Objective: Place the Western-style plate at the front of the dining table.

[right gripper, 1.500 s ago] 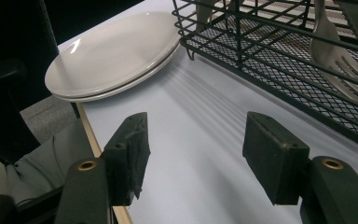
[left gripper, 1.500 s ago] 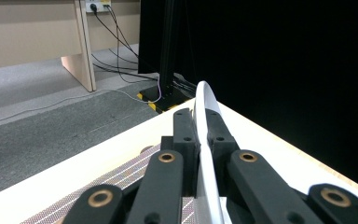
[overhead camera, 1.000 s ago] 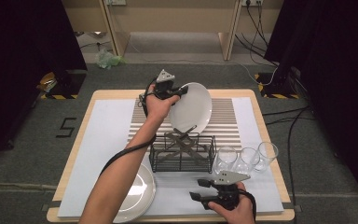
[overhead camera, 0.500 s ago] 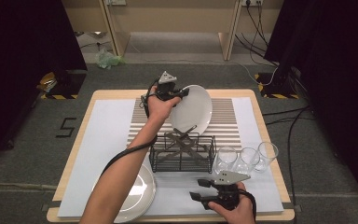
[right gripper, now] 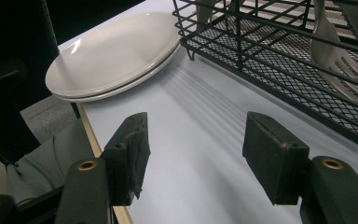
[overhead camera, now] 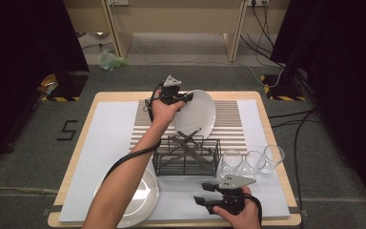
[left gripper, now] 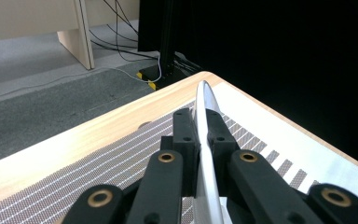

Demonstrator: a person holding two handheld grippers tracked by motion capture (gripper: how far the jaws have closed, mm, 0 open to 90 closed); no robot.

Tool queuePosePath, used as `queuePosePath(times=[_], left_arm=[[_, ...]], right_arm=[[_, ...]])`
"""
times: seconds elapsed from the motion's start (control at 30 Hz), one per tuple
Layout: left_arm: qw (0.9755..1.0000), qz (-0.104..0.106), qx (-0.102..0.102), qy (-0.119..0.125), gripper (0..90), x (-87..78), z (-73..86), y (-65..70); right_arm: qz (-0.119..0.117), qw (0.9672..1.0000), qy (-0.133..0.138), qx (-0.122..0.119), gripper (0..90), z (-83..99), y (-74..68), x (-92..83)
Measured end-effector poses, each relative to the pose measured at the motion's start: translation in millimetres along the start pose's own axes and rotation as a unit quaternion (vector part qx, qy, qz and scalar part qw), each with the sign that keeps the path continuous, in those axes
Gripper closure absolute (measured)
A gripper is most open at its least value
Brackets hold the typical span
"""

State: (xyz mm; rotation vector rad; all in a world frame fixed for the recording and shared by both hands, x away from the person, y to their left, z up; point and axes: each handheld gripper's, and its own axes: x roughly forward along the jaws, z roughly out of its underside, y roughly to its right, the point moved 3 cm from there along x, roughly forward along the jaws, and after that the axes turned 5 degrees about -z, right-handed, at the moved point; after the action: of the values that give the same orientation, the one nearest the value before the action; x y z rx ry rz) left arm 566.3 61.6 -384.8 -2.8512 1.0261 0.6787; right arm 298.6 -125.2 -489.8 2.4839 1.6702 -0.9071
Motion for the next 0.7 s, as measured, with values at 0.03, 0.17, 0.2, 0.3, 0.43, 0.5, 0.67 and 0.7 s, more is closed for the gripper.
queuePosePath(times=[0.03,0.17,0.2,0.3,0.43,0.5,0.67,0.7], left_arm=[[1.0000,0.000,0.000,-0.001,85.2,0.6,0.8,0.0],[1.0000,0.001,-0.001,-0.006,85.2,2.8,3.4,0.3],[1.0000,0.001,-0.002,-0.006,85.2,3.1,3.7,0.3],[1.0000,0.002,-0.003,-0.009,85.2,4.3,4.8,0.4],[0.9999,0.003,-0.004,-0.012,85.2,5.4,5.6,0.3],[0.9999,0.004,-0.004,-0.012,85.2,5.9,5.6,0.5],[0.9998,0.006,-0.009,-0.016,85.2,7.3,6.5,-0.2],[0.9998,0.007,-0.009,-0.016,85.3,7.6,6.7,-0.6]], right_arm=[[-0.001,1.0000,0.001,0.001,41.0,-0.1,-0.2,0.2],[-0.001,1.0000,0.001,0.002,41.0,-0.1,-0.4,0.1],[0.000,1.0000,0.000,0.001,41.0,0.0,-0.1,0.0],[0.000,1.0000,0.001,0.000,41.0,0.0,0.1,-0.1],[-0.001,1.0000,0.001,0.001,41.0,-0.1,-0.2,0.0],[-0.001,1.0000,0.000,0.001,41.0,-0.1,-0.2,-0.1],[-0.001,1.0000,0.001,0.001,41.0,-0.1,-0.3,0.1],[-0.001,1.0000,0.001,0.000,41.0,-0.1,-0.3,0.1]])
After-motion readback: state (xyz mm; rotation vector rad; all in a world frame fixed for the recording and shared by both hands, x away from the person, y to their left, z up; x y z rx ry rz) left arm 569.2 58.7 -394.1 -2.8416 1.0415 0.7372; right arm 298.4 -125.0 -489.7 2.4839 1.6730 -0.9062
